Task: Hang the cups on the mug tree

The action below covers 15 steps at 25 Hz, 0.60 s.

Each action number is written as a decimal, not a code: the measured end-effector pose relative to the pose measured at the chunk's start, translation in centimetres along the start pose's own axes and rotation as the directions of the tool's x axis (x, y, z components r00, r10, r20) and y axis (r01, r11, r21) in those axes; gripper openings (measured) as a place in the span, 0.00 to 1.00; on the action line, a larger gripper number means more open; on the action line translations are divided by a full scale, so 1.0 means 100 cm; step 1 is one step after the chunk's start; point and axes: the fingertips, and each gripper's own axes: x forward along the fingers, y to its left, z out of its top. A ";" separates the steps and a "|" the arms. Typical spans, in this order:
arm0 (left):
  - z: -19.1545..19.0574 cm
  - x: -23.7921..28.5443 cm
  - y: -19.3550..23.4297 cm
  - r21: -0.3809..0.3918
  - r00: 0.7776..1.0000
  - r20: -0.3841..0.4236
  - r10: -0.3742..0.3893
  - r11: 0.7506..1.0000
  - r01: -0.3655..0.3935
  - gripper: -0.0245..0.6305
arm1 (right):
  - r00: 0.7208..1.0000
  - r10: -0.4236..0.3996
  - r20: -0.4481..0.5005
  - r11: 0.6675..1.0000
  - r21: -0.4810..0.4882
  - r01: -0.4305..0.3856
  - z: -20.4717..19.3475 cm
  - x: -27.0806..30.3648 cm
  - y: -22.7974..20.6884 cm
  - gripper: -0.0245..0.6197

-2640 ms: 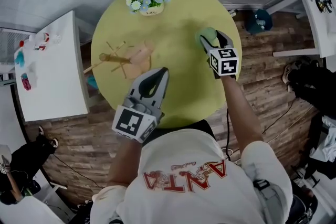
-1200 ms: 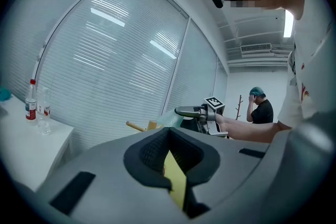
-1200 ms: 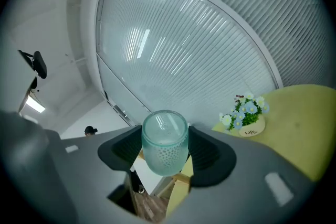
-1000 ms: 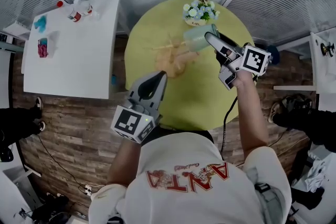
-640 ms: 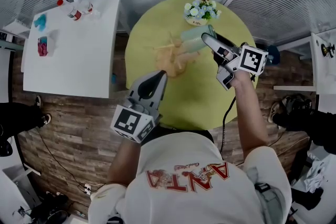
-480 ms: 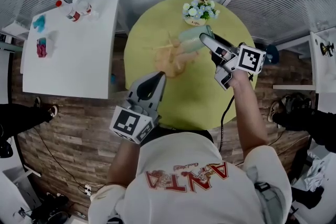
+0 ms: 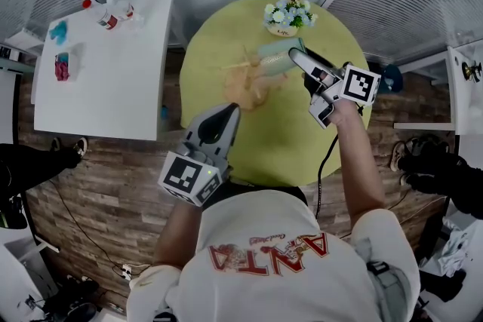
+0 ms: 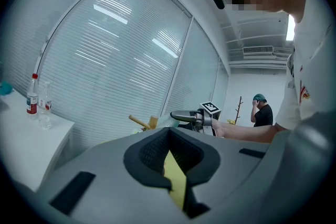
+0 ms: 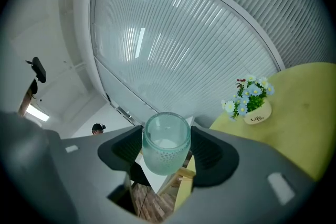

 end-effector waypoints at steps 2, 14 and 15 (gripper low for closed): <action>-0.002 -0.001 0.000 0.000 1.000 0.000 0.001 1.000 -0.001 0.05 | 1.000 0.007 0.012 1.000 -0.001 -0.007 0.001 -0.001 0.001 0.46; 0.001 -0.003 -0.006 0.013 1.000 0.006 -0.017 1.000 0.017 0.05 | 0.983 -0.067 0.169 0.992 -0.099 0.085 0.024 -0.043 0.006 0.48; 0.003 -0.003 -0.008 0.016 1.000 0.007 -0.020 1.000 0.020 0.05 | 0.979 -0.081 0.189 0.987 -0.120 0.105 0.024 -0.050 0.008 0.48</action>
